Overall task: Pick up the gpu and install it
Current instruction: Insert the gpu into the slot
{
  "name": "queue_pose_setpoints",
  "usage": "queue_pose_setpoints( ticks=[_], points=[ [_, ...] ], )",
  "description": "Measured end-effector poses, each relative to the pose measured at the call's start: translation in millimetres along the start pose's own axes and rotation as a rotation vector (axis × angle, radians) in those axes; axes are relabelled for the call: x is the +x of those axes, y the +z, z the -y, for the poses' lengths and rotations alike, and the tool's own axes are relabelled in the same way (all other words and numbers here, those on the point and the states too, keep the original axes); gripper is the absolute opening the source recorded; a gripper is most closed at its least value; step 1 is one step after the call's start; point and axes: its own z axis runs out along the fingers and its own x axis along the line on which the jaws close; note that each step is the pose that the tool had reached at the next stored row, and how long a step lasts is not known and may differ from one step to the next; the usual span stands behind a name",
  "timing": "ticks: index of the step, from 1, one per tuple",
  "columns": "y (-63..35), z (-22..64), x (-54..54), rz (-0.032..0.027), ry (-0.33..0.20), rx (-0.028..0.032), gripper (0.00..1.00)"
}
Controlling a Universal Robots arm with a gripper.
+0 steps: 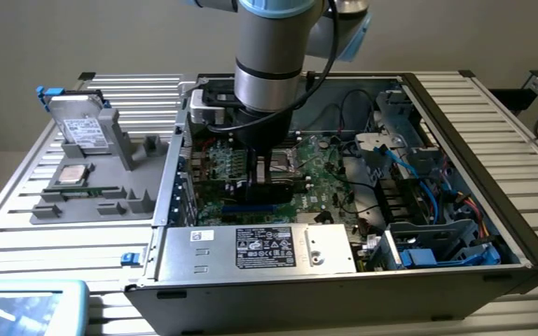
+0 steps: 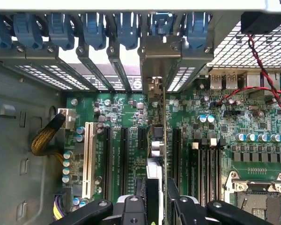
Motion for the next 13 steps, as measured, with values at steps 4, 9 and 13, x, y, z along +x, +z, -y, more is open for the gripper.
queue_pose_setpoints(
  ticks=[4,9,13],
  points=[
    [0.4,-0.1,-1.6,0.0002,0.002,0.0016,0.28],
    [1.9,-3.9,-2.7,0.0002,0.003,0.0077,0.28],
    [2.6,-4.0,-2.8,0.0005,0.005,0.0121,0.28]
  ],
)
